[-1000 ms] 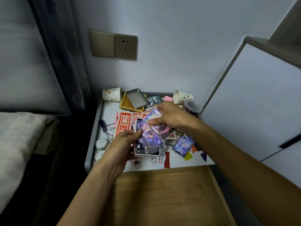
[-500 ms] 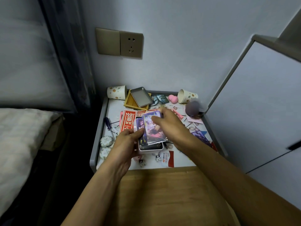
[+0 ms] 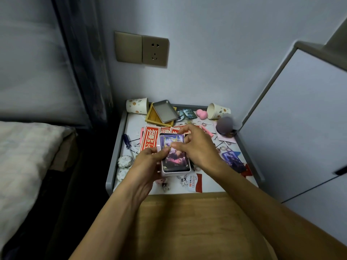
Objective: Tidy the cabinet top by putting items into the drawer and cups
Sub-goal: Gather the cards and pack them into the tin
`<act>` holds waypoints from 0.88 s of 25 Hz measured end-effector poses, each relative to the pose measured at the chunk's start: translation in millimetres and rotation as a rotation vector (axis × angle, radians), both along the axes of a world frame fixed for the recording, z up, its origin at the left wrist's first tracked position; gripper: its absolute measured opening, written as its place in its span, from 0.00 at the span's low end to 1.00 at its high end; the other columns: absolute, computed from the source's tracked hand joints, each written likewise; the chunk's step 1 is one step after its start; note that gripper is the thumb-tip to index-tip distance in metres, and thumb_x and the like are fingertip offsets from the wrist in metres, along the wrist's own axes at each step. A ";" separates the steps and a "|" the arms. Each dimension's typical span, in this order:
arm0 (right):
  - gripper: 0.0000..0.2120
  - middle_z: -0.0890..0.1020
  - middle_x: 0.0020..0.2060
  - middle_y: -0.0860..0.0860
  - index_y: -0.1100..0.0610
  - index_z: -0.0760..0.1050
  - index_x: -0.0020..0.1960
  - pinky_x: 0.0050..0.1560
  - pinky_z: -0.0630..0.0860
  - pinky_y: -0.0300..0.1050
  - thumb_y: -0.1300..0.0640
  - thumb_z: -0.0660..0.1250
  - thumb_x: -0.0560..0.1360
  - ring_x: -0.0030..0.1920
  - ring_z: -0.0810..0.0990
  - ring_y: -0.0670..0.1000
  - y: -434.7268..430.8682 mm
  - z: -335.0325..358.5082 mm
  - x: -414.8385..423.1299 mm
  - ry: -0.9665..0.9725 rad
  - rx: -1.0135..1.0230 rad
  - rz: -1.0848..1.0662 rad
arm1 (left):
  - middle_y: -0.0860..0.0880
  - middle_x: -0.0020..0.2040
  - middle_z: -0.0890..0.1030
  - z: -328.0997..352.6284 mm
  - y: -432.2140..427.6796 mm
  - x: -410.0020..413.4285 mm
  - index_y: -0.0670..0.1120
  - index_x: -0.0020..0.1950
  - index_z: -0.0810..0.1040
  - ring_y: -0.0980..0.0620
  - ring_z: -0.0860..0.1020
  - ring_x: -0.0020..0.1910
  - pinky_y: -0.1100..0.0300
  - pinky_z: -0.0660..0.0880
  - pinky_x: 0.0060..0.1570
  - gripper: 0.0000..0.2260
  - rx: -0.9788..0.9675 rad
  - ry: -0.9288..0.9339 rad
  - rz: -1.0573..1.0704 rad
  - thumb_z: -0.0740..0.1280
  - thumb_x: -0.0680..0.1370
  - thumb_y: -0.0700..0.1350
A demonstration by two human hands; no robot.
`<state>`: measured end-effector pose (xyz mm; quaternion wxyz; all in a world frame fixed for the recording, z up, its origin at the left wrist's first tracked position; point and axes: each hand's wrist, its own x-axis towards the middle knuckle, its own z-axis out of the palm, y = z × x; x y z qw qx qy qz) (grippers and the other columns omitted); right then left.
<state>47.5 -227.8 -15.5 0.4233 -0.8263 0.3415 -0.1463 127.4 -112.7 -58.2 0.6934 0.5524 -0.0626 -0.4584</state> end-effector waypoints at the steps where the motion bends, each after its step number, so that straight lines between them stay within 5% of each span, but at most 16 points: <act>1: 0.14 0.79 0.39 0.49 0.50 0.72 0.54 0.29 0.77 0.33 0.56 0.74 0.72 0.36 0.82 0.44 0.6 -0.1 -0.7 0.011 -0.046 0.016 | 0.40 0.45 0.84 0.7 0.2 -0.6 0.39 0.56 0.75 0.41 0.82 0.44 0.35 0.73 0.58 0.11 -0.004 -0.004 -0.008 0.70 0.76 0.41; 3: 0.15 0.78 0.39 0.47 0.51 0.74 0.56 0.26 0.72 0.29 0.55 0.74 0.72 0.36 0.80 0.42 0.4 -1.0 -2.3 0.025 -0.134 0.028 | 0.41 0.44 0.84 1.0 -0.4 -2.9 0.38 0.56 0.76 0.42 0.83 0.41 0.36 0.74 0.57 0.12 -0.006 -0.007 -0.009 0.70 0.76 0.41; 9: 0.24 0.69 0.59 0.48 0.52 0.73 0.65 0.46 0.70 0.30 0.49 0.73 0.72 0.56 0.71 0.45 -5.6 -0.1 -6.2 0.140 -0.437 0.163 | 0.42 0.37 0.84 1.2 -3.3 -5.1 0.40 0.48 0.77 0.43 0.81 0.36 0.41 0.72 0.52 0.03 0.003 0.003 0.023 0.67 0.78 0.39; 11: 0.28 0.67 0.66 0.47 0.49 0.71 0.68 0.58 0.73 0.41 0.45 0.73 0.71 0.63 0.69 0.46 -14.7 7.5 -10.9 0.176 -0.552 0.360 | 0.43 0.37 0.84 3.5 -2.1 -4.1 0.41 0.47 0.77 0.44 0.81 0.37 0.40 0.75 0.54 0.03 0.004 0.003 0.020 0.66 0.79 0.39; 14: 0.34 0.64 0.73 0.46 0.47 0.66 0.73 0.70 0.64 0.49 0.41 0.72 0.71 0.72 0.61 0.47 -21.9 14.1 -12.9 0.293 -0.581 0.581 | 0.43 0.38 0.84 4.3 0.4 -2.2 0.40 0.48 0.78 0.45 0.81 0.37 0.43 0.75 0.52 0.03 0.017 -0.012 0.011 0.67 0.79 0.40; 19: 0.38 0.61 0.76 0.45 0.48 0.59 0.77 0.69 0.56 0.43 0.40 0.70 0.73 0.74 0.57 0.46 -20.2 4.7 -12.4 0.332 -0.608 0.656 | 0.45 0.35 0.84 2.1 1.4 -1.2 0.41 0.47 0.78 0.49 0.81 0.30 0.54 0.75 0.39 0.03 0.048 -0.028 0.010 0.68 0.78 0.40; 22: 0.37 0.61 0.76 0.46 0.49 0.58 0.78 0.68 0.53 0.40 0.39 0.68 0.74 0.75 0.56 0.46 -20.0 2.6 -14.6 0.321 -0.661 0.692 | 0.44 0.37 0.84 0.6 2.9 -0.6 0.40 0.50 0.78 0.49 0.81 0.31 0.53 0.75 0.42 0.04 0.066 -0.037 -0.004 0.68 0.78 0.41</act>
